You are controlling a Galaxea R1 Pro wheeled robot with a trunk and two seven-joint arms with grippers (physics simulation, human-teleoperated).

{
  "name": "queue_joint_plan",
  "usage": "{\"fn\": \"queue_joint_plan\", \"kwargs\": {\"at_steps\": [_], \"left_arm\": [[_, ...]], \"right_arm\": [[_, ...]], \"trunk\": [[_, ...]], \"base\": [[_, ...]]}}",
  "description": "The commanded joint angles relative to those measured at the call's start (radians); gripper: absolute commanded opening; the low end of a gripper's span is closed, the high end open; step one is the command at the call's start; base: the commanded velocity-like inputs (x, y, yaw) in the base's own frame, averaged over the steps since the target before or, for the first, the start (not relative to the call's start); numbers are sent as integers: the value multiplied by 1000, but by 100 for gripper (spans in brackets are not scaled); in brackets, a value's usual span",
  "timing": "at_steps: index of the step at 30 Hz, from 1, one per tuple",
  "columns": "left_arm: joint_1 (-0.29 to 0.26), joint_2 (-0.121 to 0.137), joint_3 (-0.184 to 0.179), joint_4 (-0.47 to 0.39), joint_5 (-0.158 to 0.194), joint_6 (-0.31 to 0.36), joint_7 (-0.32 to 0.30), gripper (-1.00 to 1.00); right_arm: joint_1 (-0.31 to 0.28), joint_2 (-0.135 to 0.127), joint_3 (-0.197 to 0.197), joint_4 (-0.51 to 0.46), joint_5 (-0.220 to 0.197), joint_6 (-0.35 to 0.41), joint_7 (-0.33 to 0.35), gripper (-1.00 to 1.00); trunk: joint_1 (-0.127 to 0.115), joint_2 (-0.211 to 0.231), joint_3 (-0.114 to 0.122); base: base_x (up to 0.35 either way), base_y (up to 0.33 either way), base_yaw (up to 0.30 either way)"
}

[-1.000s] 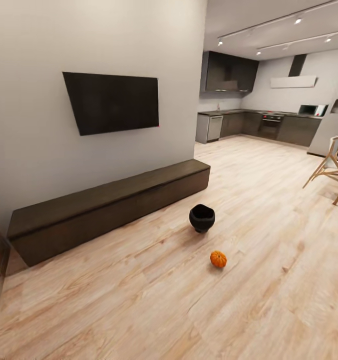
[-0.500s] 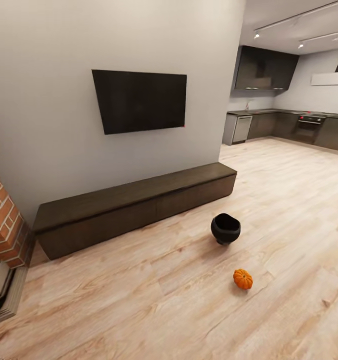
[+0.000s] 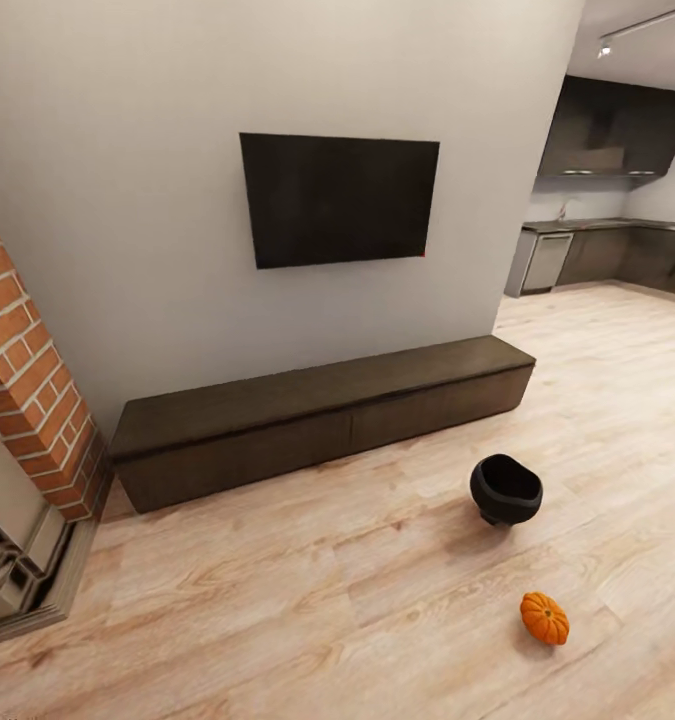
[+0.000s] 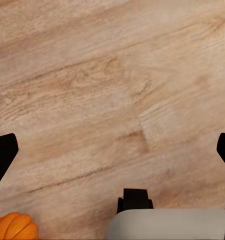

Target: Place each of the two pumpkins and all three candles from the living room inside a cabinet in the living room (use any cabinet), then make sure every cabinet is closed, and position the cauldron so it is next to a table in the living room.

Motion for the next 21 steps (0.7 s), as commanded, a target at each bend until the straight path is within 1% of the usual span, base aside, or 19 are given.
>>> {"fn": "queue_joint_plan", "kwargs": {"at_steps": [1,21], "left_arm": [[-1,0,1,1,-1,-3,1,100],[-1,0,-1,1,-1,-3,2,100]], "right_arm": [[0,0,-1,-2,-8,2,-2,100],[0,0,-1,-2,-8,2,-2,100]], "trunk": [[1,0,-1],[1,0,-13]], "base": [[320,0,279],[307,0,279]]}}
